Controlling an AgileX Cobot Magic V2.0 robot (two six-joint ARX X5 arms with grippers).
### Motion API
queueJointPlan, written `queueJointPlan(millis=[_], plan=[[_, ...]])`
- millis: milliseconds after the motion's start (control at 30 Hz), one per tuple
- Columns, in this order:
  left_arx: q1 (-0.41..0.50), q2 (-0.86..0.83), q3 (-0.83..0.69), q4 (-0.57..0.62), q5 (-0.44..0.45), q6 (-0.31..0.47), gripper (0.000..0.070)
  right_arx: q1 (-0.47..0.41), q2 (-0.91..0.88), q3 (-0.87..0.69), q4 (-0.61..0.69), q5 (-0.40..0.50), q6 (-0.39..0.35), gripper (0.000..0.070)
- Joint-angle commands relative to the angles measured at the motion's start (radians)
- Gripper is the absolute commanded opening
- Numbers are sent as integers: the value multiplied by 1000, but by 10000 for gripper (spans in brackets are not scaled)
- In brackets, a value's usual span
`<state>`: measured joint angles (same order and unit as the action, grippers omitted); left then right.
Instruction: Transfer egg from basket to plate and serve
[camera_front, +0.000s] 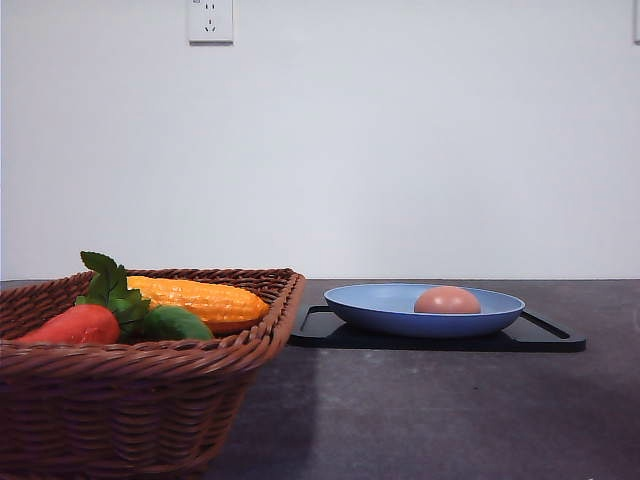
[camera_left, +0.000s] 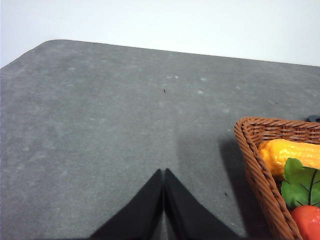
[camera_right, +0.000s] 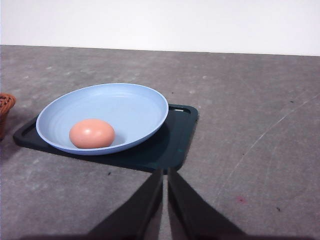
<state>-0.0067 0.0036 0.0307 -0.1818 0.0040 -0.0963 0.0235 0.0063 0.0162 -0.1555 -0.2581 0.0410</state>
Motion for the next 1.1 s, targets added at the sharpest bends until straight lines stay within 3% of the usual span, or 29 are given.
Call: queueJointPlan(millis=[0, 1067], plan=[[2, -1, -28, -3, 3, -2, 0, 0, -3, -5, -3, -1, 7, 0], [2, -1, -28, -3, 3, -2, 0, 0, -3, -5, -3, -1, 7, 0]])
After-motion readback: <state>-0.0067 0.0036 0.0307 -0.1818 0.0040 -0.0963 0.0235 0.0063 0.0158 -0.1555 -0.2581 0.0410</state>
